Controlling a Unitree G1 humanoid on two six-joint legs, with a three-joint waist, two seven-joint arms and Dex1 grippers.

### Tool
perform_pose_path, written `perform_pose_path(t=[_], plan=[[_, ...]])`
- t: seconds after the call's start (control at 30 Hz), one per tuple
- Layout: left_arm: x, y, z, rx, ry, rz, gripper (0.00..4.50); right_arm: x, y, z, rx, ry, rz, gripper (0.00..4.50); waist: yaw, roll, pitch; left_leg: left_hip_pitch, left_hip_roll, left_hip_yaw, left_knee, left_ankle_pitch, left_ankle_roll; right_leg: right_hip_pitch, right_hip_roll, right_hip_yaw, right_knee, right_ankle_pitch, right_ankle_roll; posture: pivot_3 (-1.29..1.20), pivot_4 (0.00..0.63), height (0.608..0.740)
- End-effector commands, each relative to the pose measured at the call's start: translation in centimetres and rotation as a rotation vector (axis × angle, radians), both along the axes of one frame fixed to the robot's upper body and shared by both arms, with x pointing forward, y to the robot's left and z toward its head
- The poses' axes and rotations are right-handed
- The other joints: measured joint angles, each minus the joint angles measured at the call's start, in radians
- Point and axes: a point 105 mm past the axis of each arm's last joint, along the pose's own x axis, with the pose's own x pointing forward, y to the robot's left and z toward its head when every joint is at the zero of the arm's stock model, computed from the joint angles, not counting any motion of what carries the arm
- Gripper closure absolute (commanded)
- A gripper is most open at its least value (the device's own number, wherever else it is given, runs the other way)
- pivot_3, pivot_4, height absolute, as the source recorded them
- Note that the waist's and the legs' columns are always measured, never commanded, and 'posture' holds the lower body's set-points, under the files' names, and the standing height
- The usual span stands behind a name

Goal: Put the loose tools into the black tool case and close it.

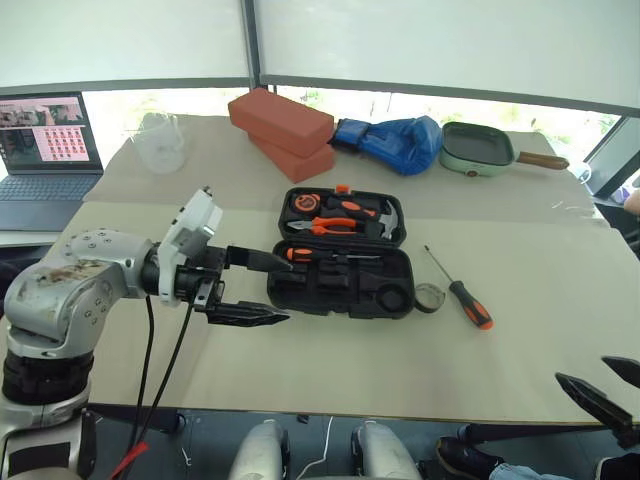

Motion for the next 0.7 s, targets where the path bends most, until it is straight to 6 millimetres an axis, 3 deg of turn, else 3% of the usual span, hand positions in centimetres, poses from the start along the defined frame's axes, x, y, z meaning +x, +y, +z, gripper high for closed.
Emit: perform_pose_path(t=[0.03, 0.23, 0.47, 0.6, 0.7], plan=[[-0.3, -0.3, 0.7, 0.013, -0.063, 0.0, 0.11, 3.2, 1.0, -0.5, -0.016, -0.031, 0.069, 0.0, -0.001, 0.0, 0.0, 0.0, -0.001, 0.0, -0.001, 0.0, 0.0, 0.0, 0.0, 0.0, 0.0, 0.002, 0.003, 0.0, 0.15, 0.738], [0.0, -0.5, 0.4, 0.03, -0.094, 0.03, 0.11, 9.3, 2.6, -2.9, -0.028, -0.035, 0.121, 0.0, -0.005, 0.001, 0.002, -0.001, -0.002, -0.001, -0.001, 0.0, 0.0, -0.001, 0.0, 0.0, 0.0, 0.002, 0.004, 0.0, 0.15, 0.738], [1.2, 0.2, 0.8, 0.045, -0.155, 0.117, 0.11, 11.8, 3.1, -5.2, -0.049, -0.008, 0.128, 0.0, 0.004, 0.001, 0.002, -0.003, -0.003, -0.001, -0.001, 0.0, 0.0, -0.002, 0.0, -0.001, 0.0, 0.001, 0.005, 0.0, 0.15, 0.738], [1.7, 1.0, 1.2, 0.031, -0.153, 0.17, 0.0, 12.1, 3.1, -5.6, -0.035, -0.012, 0.116, 0.98, 0.003, 0.001, 0.002, -0.003, -0.003, -0.001, -0.001, 0.0, 0.0, -0.002, 0.0, -0.001, 0.0, 0.001, 0.005, 0.0, 0.15, 0.738], [1.6, 1.4, 1.0, 0.04, -0.15, 0.187, 0.0, 12.0, 2.7, -5.5, -0.057, -0.03, 0.106, 2.04, 0.0, 0.001, 0.002, -0.002, -0.003, -0.001, -0.002, -0.001, 0.0, -0.002, 0.0, -0.001, 0.0, 0.001, 0.005, 0.0, 0.15, 0.738]])
